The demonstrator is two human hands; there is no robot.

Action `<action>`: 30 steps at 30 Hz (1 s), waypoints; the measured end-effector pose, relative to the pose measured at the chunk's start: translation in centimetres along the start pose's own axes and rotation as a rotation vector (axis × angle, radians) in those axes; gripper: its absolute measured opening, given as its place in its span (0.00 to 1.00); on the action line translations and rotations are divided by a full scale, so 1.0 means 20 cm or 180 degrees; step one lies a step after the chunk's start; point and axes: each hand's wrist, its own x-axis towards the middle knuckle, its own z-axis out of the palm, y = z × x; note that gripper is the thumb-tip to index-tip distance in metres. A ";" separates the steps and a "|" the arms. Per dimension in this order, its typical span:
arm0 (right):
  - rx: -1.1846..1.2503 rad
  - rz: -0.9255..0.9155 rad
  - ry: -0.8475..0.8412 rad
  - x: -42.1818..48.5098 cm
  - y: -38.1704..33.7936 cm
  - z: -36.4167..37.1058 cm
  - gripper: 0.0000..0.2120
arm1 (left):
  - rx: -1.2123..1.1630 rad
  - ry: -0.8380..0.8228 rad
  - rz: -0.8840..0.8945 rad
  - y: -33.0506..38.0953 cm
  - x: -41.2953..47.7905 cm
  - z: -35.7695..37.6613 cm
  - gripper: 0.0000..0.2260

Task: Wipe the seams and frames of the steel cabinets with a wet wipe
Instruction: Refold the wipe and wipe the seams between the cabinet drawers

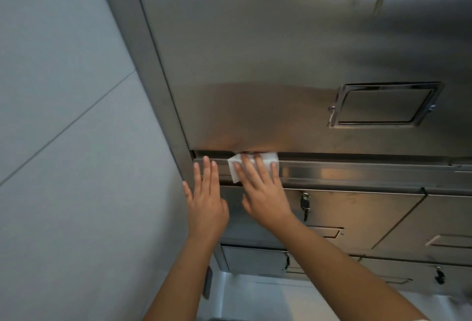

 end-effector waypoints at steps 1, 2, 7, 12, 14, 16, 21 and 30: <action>-0.0057 -0.0069 0.0023 -0.02 0.05 0.00 0.42 | 0.0001 0.0019 -0.0062 -0.02 -0.01 0.00 0.38; -0.0104 -0.0103 0.0035 -0.05 0.10 0.00 0.43 | 0.0013 0.0046 -0.0117 -0.03 -0.01 -0.01 0.38; -0.0076 0.0152 -0.0026 -0.09 0.10 -0.01 0.39 | 0.0265 0.0145 -0.0152 -0.11 -0.04 -0.02 0.41; 0.0001 0.0035 -0.0282 0.10 -0.20 0.00 0.42 | 0.0436 0.0273 -0.0019 -0.19 -0.05 -0.05 0.38; 0.0046 0.0014 -0.0306 0.18 -0.31 0.01 0.41 | 0.0405 0.0351 0.0074 -0.22 -0.06 -0.06 0.35; 0.0125 0.0063 -0.0350 0.21 -0.37 0.01 0.39 | 0.0318 0.0371 0.0115 -0.24 -0.07 -0.07 0.32; -0.0070 -0.0134 -0.0138 0.11 -0.20 0.01 0.38 | 0.0224 0.0244 0.0080 -0.25 -0.10 -0.06 0.32; -0.0035 -0.0216 -0.0472 0.22 -0.31 -0.03 0.40 | 0.0062 0.0253 0.0012 -0.24 -0.10 -0.09 0.31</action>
